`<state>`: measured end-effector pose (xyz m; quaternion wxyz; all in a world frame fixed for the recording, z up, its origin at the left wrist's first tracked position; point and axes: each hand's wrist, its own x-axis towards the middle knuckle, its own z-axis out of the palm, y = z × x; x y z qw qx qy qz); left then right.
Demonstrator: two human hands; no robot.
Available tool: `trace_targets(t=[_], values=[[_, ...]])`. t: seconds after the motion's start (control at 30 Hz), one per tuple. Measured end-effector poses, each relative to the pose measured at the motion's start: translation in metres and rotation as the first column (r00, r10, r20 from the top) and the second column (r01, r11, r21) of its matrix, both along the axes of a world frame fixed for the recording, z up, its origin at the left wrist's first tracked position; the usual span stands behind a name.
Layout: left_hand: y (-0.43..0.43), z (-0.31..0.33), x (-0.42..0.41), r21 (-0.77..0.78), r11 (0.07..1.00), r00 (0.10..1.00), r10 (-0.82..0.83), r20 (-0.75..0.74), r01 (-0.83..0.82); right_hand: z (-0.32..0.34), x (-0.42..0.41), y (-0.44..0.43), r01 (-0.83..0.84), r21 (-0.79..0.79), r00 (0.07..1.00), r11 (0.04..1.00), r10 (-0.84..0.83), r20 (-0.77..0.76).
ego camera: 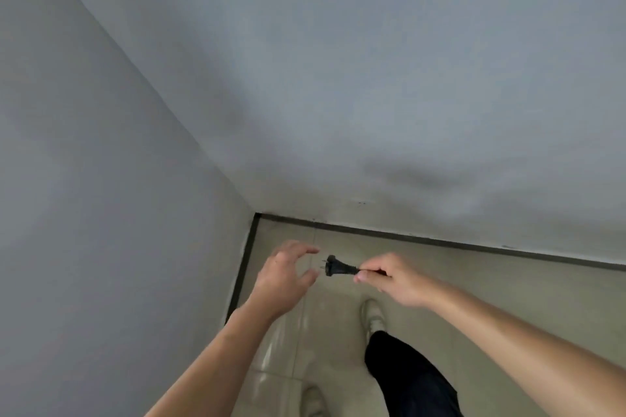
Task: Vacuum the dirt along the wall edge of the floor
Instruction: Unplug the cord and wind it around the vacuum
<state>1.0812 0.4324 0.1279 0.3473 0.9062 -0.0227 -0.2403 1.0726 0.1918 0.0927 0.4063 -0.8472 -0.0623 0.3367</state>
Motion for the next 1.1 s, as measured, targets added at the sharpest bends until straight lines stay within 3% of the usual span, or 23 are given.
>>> trace_targets(t=[0.2, 0.33, 0.43, 0.53, 0.6, 0.7, 0.77, 0.83, 0.9, 1.0, 1.07, 1.1], values=[[-0.02, 0.102, -0.032, -0.036, 0.949, 0.949, -0.312, 0.053, 0.314, 0.122, -0.055, -0.002, 0.02, -0.031, 0.991, 0.999, -0.016, 0.135], [-0.027, 0.146, -0.039, 0.131, 0.903, 0.902, -0.421, 0.092, 0.408, 0.155, -0.091, -0.045, 0.084, -0.283, 0.985, 0.955, -0.038, 0.166], [-0.044, 0.179, -0.041, 0.288, 0.809, 0.829, -0.553, 0.077, 0.513, 0.165, -0.127, -0.101, 0.25, -0.392, 0.957, 0.886, -0.164, 0.24], [-0.085, 0.201, -0.052, 0.272, 0.753, 0.773, -0.632, 0.051, 0.599, 0.186, -0.149, -0.134, 0.416, -0.289, 0.888, 0.863, -0.315, 0.336], [-0.123, 0.213, -0.065, 0.112, 0.771, 0.776, -0.631, 0.001, 0.627, 0.206, -0.157, -0.145, 0.478, -0.185, 0.846, 0.859, -0.394, 0.36], [-0.18, 0.234, -0.083, -0.247, 0.862, 0.874, -0.477, -0.097, 0.443, 0.228, -0.177, -0.176, 0.524, -0.18, 0.817, 0.832, -0.432, 0.383], [-0.214, 0.253, -0.088, -0.439, 0.862, 0.932, -0.34, -0.123, 0.256, 0.23, -0.2, -0.212, 0.601, -0.204, 0.774, 0.773, -0.498, 0.391], [-0.242, 0.272, -0.085, -0.613, 0.789, 0.959, -0.196, -0.203, 0.032, 0.222, -0.232, -0.252, 0.697, -0.23, 0.704, 0.679, -0.586, 0.402], [-0.26, 0.29, -0.072, -0.736, 0.638, 0.944, -0.041, -0.327, -0.228, 0.205, -0.272, -0.297, 0.765, -0.303, 0.643, 0.569, -0.646, 0.411], [-0.273, 0.305, -0.046, -0.77, 0.443, 0.884, 0.138, -0.446, -0.458, 0.166, -0.346, -0.367, 0.817, -0.407, 0.543, 0.41, -0.783, 0.302], [-0.283, 0.305, -0.035, -0.747, 0.396, 0.845, 0.227, -0.485, -0.534, 0.145, -0.391, -0.406, 0.827, -0.445, 0.472, 0.344, -0.854, 0.217], [-0.292, 0.303, -0.034, -0.733, 0.416, 0.843, 0.261, -0.47, -0.537, 0.139, -0.407, -0.419, 0.844, -0.435, 0.43, 0.315, -0.881, 0.197]])
